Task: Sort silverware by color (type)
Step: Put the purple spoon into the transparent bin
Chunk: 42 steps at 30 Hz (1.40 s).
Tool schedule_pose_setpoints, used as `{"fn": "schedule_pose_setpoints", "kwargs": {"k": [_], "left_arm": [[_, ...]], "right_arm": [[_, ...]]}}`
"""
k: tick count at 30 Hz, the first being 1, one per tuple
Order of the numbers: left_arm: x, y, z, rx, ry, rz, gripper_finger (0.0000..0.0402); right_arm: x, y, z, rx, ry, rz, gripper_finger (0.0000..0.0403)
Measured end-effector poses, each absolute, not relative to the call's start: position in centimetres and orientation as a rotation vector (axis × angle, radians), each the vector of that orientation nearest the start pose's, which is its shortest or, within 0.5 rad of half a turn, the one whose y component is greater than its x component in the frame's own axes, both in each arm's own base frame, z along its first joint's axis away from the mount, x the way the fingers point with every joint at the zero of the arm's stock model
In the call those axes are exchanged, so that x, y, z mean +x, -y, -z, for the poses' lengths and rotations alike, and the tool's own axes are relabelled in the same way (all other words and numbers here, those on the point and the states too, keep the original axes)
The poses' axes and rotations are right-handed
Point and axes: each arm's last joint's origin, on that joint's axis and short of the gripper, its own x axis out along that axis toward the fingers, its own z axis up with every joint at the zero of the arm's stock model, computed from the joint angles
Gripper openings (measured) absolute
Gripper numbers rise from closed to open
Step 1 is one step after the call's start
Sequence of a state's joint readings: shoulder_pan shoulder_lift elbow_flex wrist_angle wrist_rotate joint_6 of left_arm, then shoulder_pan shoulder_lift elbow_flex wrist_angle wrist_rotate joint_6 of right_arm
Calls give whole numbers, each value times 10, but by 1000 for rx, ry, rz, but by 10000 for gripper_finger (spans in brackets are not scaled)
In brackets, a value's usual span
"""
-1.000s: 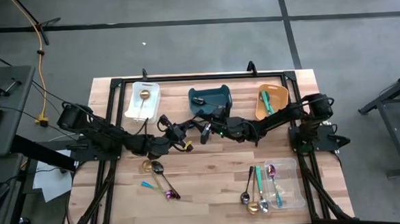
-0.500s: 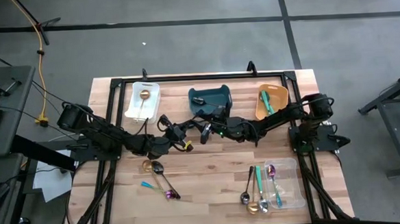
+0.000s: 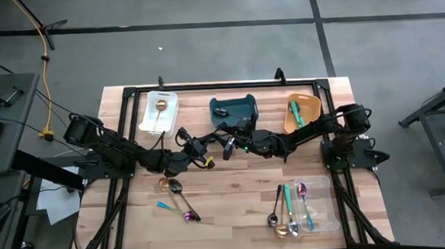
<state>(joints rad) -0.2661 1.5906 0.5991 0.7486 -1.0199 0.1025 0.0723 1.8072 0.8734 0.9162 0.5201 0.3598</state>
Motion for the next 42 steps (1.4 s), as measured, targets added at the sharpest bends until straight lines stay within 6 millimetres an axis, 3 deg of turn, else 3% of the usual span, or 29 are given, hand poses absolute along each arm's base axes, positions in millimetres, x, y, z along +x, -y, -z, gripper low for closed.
{"fn": "schedule_pose_setpoints", "kwargs": {"k": [42], "left_arm": [[288,51,-175,235,-236,-708,1]], "right_arm": [[369,-12,-200,417,103,434,201]]}}
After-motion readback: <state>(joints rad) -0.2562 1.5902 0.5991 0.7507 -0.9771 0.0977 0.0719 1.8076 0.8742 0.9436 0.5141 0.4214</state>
